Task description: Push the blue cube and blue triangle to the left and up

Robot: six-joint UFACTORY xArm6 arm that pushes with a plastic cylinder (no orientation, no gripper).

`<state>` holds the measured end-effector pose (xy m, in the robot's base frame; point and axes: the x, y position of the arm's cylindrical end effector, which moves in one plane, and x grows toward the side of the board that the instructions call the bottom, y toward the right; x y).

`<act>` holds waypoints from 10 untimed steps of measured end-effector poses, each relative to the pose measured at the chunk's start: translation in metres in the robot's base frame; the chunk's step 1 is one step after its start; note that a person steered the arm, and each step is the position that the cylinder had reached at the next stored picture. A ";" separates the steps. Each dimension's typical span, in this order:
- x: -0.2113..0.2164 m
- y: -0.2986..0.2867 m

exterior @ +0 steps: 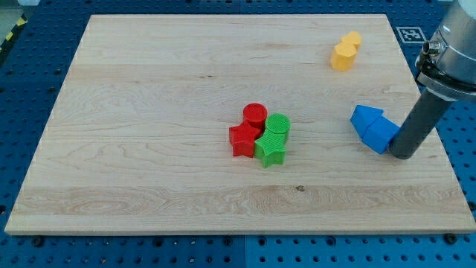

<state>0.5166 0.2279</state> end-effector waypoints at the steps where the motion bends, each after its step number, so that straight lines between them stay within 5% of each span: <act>1: 0.025 0.000; 3: -0.015 0.010; 6: 0.031 0.002; 8: -0.011 -0.005; 10: -0.001 -0.005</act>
<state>0.5158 0.2231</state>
